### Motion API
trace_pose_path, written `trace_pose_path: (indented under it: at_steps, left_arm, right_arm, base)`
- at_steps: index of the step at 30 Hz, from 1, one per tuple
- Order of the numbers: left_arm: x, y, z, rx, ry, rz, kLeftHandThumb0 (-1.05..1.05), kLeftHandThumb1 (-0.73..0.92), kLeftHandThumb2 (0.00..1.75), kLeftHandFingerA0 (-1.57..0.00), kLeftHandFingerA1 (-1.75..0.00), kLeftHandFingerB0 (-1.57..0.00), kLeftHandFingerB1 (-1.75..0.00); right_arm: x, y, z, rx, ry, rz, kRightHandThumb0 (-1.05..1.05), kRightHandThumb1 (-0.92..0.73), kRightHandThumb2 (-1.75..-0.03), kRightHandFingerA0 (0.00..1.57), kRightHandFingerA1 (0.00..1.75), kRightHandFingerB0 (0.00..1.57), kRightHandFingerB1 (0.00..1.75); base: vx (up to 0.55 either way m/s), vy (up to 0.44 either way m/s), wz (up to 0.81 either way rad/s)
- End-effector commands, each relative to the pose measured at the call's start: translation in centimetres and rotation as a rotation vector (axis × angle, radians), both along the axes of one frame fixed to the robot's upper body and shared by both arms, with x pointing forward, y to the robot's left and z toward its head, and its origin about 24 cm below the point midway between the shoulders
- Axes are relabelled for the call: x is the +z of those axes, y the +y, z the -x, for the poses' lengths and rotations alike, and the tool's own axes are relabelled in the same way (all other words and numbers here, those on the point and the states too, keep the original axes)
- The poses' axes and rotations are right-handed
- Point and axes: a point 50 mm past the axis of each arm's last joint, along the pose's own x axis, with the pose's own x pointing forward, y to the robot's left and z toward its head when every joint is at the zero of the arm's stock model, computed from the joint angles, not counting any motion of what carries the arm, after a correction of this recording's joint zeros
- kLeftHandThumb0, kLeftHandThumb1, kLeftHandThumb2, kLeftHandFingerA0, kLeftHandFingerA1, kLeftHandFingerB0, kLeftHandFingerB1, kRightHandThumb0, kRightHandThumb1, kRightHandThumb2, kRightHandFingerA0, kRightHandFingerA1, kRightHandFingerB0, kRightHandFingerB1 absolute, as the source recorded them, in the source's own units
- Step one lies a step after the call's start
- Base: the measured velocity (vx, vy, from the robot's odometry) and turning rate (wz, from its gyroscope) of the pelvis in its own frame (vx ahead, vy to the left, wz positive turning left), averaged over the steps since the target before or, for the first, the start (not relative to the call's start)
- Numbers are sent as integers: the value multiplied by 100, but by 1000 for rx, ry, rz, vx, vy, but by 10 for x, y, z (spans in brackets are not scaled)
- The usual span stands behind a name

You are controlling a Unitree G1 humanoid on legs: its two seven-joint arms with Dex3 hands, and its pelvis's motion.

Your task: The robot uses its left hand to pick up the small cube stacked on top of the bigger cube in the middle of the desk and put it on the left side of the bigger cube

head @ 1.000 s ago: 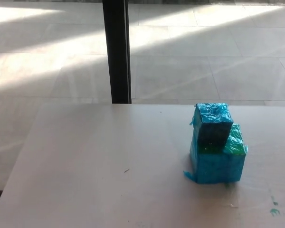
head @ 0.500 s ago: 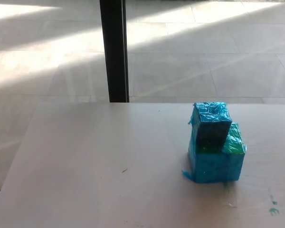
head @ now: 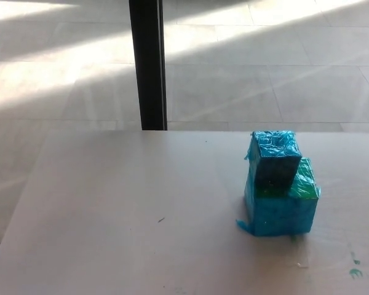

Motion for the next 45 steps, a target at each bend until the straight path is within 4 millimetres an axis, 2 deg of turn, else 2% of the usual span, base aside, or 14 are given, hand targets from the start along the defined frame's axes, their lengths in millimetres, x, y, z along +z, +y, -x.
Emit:
trace_pose_path:
  at_steps: [1,4,6,8,10,17,19,24,34,37,38,39,42,45]
  left_arm:
    - [56,-50,-19,-147,0,-214,-86,76,63,-24,-45,-21,-32]
    - [60,-62,-22,-189,-10,-220,-84,59,97,-21,-53,-17,-45]
    - [60,-99,-34,-275,-14,-141,-81,72,63,-27,-50,-26,-35]
    - [58,-115,-39,-322,4,-102,-80,71,62,-23,-52,-25,-36]
    - [53,-135,-44,-378,41,-121,-87,56,100,-16,-56,-16,-47]
    - [32,-210,-55,-529,72,-11,-86,73,62,-25,-52,-21,-36]
    - [26,-242,-54,-589,85,-69,-89,58,101,-25,-61,-17,-47]
    - [22,-289,-47,-701,93,-114,-92,77,63,-26,-68,-24,-42]
    - [9,-322,-42,-761,133,-147,-86,79,64,-15,-57,-17,-40]
    - [1,-329,-40,-776,141,-144,-90,79,64,-21,-57,-19,-40]
    - [-2,-333,-39,-790,148,-148,-87,60,104,-16,-57,-10,-47]
    - [-5,-336,-38,-796,155,-145,-91,79,64,-21,-53,-20,-37]
    - [-14,-343,-36,-804,168,-35,-89,75,63,-46,-95,-22,-38]
    - [-28,-354,-31,-818,184,-87,-91,78,64,-22,-48,-22,-36]
  right_arm:
    - [5,-7,0,-15,-10,5,-51,-51,-87,51,63,33,50]
    - [4,-6,1,-13,-7,0,-48,-65,-60,57,55,42,36]
    - [7,-6,-1,24,6,24,-51,-53,-90,53,66,34,51]
    - [7,-5,-1,33,7,29,-47,-67,-61,58,58,42,36]
    - [5,-5,1,14,3,25,-49,-65,-60,58,56,42,36]
    - [7,-3,-3,17,-4,14,-53,-54,-91,53,67,35,51]
    - [6,-3,-3,13,-8,2,-49,-67,-60,57,58,42,36]
    - [4,-3,-5,4,3,-1,-56,-53,-90,53,66,37,51]
    - [5,-4,-6,18,4,11,-48,-66,-60,57,53,42,36]
    - [6,-4,-8,35,8,10,-53,-54,-88,50,62,35,50]
    - [7,-4,-7,43,6,22,-47,-67,-60,57,54,42,36]
    - [7,-4,-7,44,3,25,-48,-67,-60,57,54,42,36]
    - [6,-3,-8,30,-1,15,-51,-52,-89,52,64,35,51]
    - [4,-3,-9,21,16,9,-51,-51,-86,52,62,34,49]
  base:
    - [0,0,0]
    - [0,0,0]
    - [0,0,0]
    - [0,0,0]
    - [0,0,0]
    - [0,0,0]
    - [0,0,0]
    - [0,0,0]
    - [0,0,0]
    - [0,0,0]
    - [0,0,0]
    - [0,0,0]
    - [0,0,0]
    - [0,0,0]
